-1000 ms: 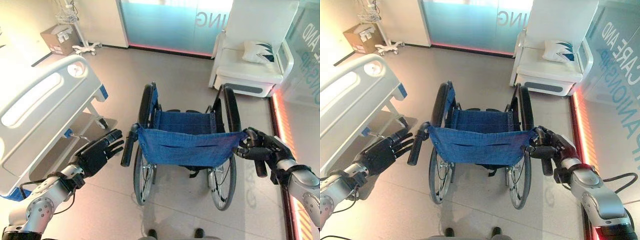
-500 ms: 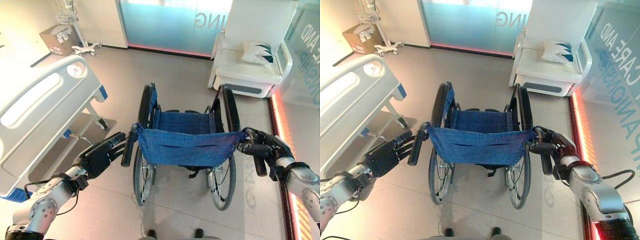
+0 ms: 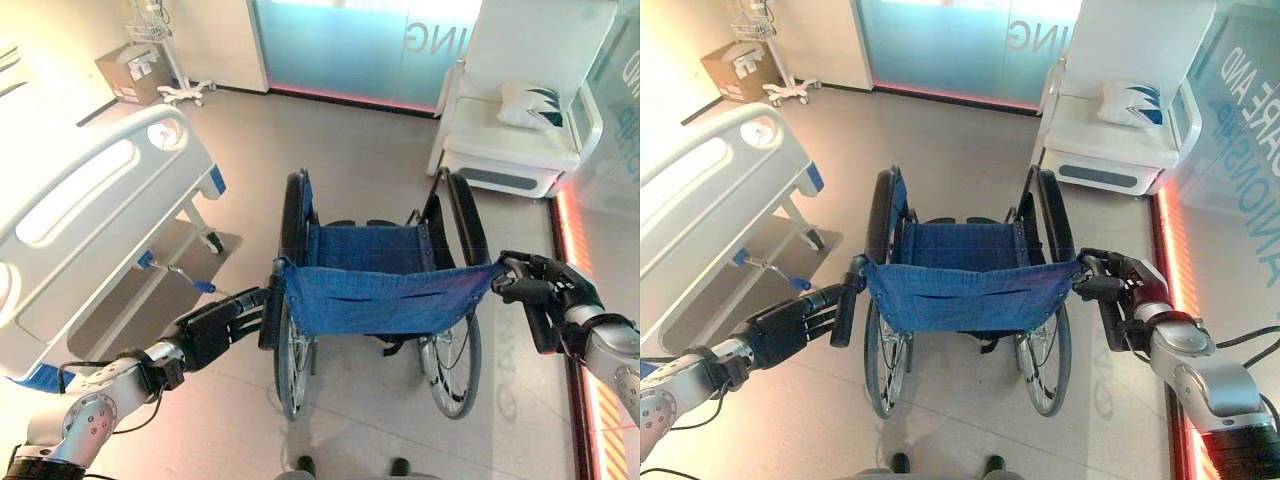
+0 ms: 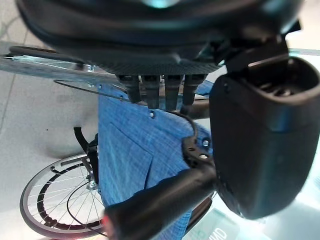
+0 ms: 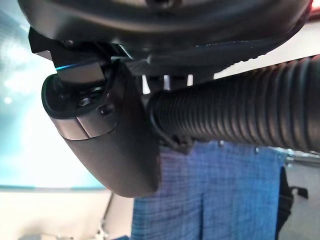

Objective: Push the wheelchair next to the bed

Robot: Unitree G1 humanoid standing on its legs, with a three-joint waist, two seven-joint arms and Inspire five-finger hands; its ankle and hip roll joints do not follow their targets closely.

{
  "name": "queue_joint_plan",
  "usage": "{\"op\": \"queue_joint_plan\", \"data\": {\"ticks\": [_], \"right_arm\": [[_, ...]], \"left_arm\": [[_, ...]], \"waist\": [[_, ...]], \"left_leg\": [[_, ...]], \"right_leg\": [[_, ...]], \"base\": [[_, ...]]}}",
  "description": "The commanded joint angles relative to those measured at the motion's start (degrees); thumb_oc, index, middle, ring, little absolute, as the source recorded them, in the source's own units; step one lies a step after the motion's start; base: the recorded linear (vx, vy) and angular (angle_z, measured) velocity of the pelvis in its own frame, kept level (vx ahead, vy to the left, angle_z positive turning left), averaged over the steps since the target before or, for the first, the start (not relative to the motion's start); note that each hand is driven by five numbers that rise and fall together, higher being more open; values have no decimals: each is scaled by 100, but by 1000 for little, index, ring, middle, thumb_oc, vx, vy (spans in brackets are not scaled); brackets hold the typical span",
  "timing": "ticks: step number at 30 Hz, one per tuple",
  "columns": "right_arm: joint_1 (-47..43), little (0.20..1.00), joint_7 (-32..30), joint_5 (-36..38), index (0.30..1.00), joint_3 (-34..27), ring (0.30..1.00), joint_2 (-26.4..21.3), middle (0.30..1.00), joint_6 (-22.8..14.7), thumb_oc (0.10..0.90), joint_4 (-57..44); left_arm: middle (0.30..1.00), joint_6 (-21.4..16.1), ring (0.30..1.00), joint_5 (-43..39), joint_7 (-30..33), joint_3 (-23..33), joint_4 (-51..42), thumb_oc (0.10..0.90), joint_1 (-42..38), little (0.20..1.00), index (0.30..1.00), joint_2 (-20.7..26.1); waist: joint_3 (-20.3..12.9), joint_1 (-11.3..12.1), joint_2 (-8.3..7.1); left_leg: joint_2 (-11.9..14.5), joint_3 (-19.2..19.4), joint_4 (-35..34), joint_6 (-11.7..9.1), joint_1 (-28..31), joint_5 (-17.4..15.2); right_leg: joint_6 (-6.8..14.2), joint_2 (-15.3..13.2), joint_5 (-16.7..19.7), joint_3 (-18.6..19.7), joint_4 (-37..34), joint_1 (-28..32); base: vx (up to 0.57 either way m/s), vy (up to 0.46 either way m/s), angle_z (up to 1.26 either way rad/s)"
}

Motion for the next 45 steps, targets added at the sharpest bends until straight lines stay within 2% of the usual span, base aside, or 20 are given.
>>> {"op": "queue_joint_plan", "data": {"ticks": [1, 7, 13, 17, 23, 26, 30, 32, 34, 39, 45], "right_arm": [[-1, 300, 403, 389, 300, 488, 300, -411, 300, -175, 400, -294], [29, 300, 408, 476, 300, 456, 300, -473, 300, -196, 400, -349], [-11, 300, 386, 593, 300, 522, 300, -549, 300, -248, 400, -308], [29, 300, 344, 605, 300, 591, 300, -545, 300, -304, 400, -359], [2, 300, 222, 879, 300, 670, 300, -751, 300, -363, 400, -441], [60, 300, 198, 943, 300, 664, 300, -783, 300, -394, 400, -465], [119, 300, 139, 1088, 300, 591, 300, -866, 300, -399, 400, -517], [204, 300, 177, 1168, 300, 490, 300, -948, 300, -419, 400, -541], [310, 300, 228, 1220, 300, 375, 300, -999, 300, -429, 400, -568], [389, 300, 250, 1338, 300, 324, 300, -1055, 300, -444, 400, -581], [489, 300, 260, 1403, 300, 309, 300, -1080, 300, -535, 400, -576]], "left_arm": [[900, -537, 900, -708, -156, 189, -516, 800, -649, 900, 900, 328], [900, -348, 900, -405, -460, 217, -689, 800, -578, 900, 900, 477], [900, -208, 900, -1040, -680, 68, -707, 800, -637, 900, 900, 525], [900, 64, 900, -475, -1170, -176, -821, 800, -631, 900, 900, 647], [900, 159, 900, -425, -969, -334, -875, 800, -634, 900, 900, 968], [900, 214, 900, -345, -894, -238, -864, 800, -561, 900, 900, 1085], [900, 480, 900, -168, -860, -44, -883, 800, -384, 900, 900, 1268], [900, 604, 900, -17, -1046, 123, -830, 800, -213, 900, 900, 1397], [900, 623, 900, 223, -1422, 335, -824, 800, -7, 900, 900, 1517], [900, 640, 900, 358, -1741, 582, -887, 800, 242, 900, 900, 1754], [900, 586, 900, 673, -1560, 844, -926, 800, 483, 900, 900, 1997]], "waist": [[-135, -35, 179], [-157, -29, 203], [-163, -35, 214], [-180, -50, 222], [-166, -66, 247], [-184, -59, 261], [-200, -26, 283], [-188, -22, 299], [-184, -8, 310], [-204, 20, 327], [-221, 60, 339]], "left_leg": [[104, 112, 34, -187, -133, 82], [100, 136, 31, -193, -138, 81], [88, 144, 19, -187, -125, 67], [92, 172, 19, -176, -100, 59], [75, 180, 19, -167, -72, 50], [71, 198, 19, -164, -58, 40], [57, 181, 19, -171, -75, 49], [45, 176, 19, -167, -83, 43], [44, 181, 19, -166, -87, 40], [34, 179, 19, -167, -87, 28], [27, 183, 19, -166, -90, 23]], "right_leg": [[170, -231, -111, -282, 232, -78], [179, -247, -109, -315, 230, -74], [190, -246, -98, -321, 198, -52], [194, -244, -94, -322, 198, -36], [211, -231, -85, -309, 178, -15], [222, -239, -84, -331, 162, 8], [231, -252, -69, -371, 137, 23], [243, -262, -56, -386, 116, 26], [244, -267, -55, -409, 106, 37], [260, -278, -45, -468, 78, 67], [270, -288, -43, -548, 59, 97]], "base": [[0, 0, 0], [0, 0, 0], [-2, 2, 1], [6, -1, 2], [0, 0, 0], [0, 0, 0], [0, 0, 0], [-22, 20, 3], [-12, 13, 5], [1, 5, 2], [6, 5, 3]]}}
